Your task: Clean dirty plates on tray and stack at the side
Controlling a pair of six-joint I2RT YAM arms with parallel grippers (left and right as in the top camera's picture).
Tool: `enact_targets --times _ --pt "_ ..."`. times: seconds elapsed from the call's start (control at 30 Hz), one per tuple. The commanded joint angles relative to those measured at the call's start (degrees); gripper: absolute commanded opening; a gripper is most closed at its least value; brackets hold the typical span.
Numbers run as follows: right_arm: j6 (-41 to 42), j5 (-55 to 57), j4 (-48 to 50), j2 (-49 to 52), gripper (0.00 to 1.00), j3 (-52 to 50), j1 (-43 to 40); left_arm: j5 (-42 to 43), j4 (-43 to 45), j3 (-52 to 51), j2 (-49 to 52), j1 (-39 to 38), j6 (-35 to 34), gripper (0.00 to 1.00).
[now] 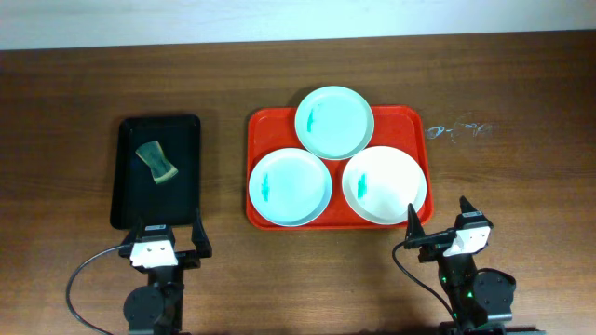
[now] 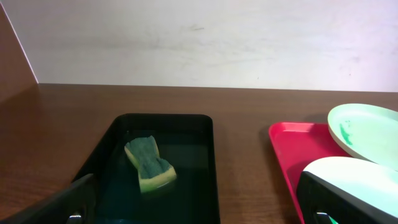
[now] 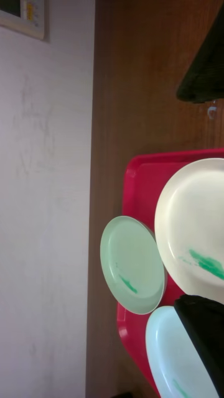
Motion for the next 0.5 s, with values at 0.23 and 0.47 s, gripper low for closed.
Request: enact_targets --times 0.23,0.47 --pt "0.5 0.5 -0.2 -0.3 0.99 -0.4 0.5 0.6 0.0 -0.2 0.0 0.3 0.9 0.99" --pt "0.5 0.5 -0.2 -0.3 0.98 -0.4 0.5 50.9 4.1 -0.2 0.0 0.2 -8.5 0.99"
